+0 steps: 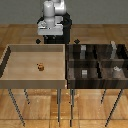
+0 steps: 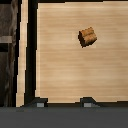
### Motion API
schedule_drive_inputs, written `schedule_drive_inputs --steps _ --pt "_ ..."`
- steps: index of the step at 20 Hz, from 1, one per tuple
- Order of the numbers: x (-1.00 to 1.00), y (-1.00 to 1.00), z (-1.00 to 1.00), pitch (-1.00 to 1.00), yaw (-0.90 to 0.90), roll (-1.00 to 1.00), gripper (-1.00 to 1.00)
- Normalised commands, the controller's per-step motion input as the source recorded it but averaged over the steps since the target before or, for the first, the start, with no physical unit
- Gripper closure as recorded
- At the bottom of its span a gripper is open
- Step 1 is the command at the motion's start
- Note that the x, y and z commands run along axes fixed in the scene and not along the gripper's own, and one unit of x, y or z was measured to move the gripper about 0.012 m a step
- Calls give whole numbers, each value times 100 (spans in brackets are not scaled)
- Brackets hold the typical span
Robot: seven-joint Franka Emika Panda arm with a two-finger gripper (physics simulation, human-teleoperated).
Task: Place the loaf of bread into the appropriate compartment.
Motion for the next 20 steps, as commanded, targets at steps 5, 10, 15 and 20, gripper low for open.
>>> schedule_drive_inputs --steps 5,10,15,20 --pt "0 -20 0 0 0 0 -100" --pt "0 -80 0 0 0 0 -100" --pt "60 0 0 0 0 0 -100" --pt "100 0 0 0 0 0 -100"
